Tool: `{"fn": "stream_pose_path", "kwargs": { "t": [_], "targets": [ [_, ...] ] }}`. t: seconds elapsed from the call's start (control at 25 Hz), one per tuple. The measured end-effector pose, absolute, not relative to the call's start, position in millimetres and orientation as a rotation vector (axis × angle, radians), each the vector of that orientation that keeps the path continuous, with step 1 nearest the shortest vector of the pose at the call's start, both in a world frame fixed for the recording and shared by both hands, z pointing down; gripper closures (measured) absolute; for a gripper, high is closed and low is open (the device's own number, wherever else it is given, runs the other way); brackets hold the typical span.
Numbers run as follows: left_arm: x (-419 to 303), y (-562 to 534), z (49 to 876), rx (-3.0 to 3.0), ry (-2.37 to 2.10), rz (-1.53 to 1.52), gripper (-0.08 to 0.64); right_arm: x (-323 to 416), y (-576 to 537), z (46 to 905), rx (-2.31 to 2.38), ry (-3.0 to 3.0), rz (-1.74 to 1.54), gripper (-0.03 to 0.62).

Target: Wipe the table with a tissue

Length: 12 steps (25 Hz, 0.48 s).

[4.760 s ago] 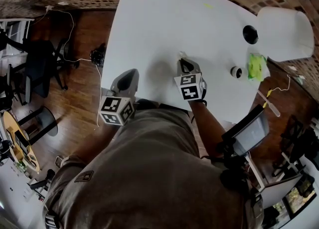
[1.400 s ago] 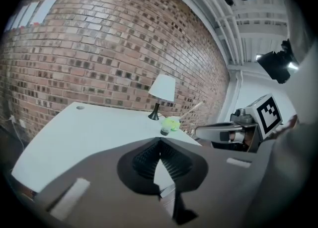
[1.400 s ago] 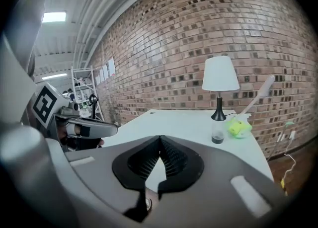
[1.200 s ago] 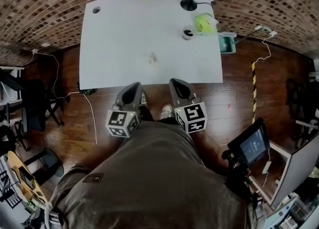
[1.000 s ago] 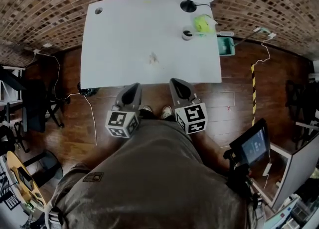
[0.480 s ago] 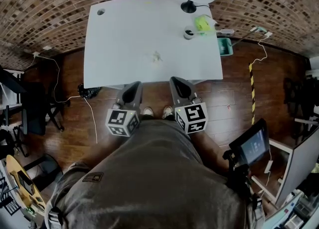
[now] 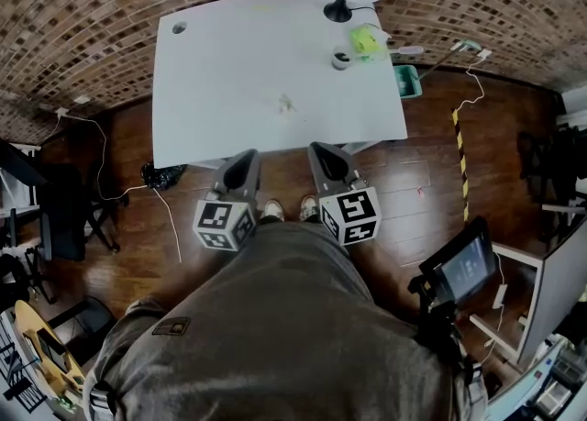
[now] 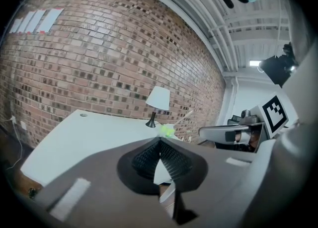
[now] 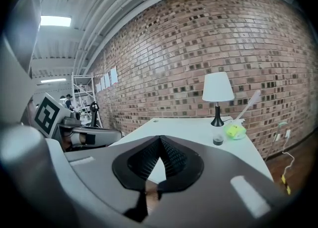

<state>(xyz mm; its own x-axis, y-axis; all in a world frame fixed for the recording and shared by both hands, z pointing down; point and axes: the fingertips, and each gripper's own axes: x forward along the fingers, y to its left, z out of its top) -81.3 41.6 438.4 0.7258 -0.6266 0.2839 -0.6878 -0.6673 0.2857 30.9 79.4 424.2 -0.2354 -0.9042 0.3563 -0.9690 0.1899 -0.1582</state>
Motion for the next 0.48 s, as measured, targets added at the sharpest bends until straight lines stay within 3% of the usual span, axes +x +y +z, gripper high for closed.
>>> {"fn": "stream_pose_path", "kwargs": {
  "t": [0.48],
  "targets": [
    [-87.0, 37.3, 437.4, 2.549, -1.002, 0.23, 0.558, 26.3, 74.8, 421.4, 1.819, -2.264, 0.528, 0.58]
  ]
}}
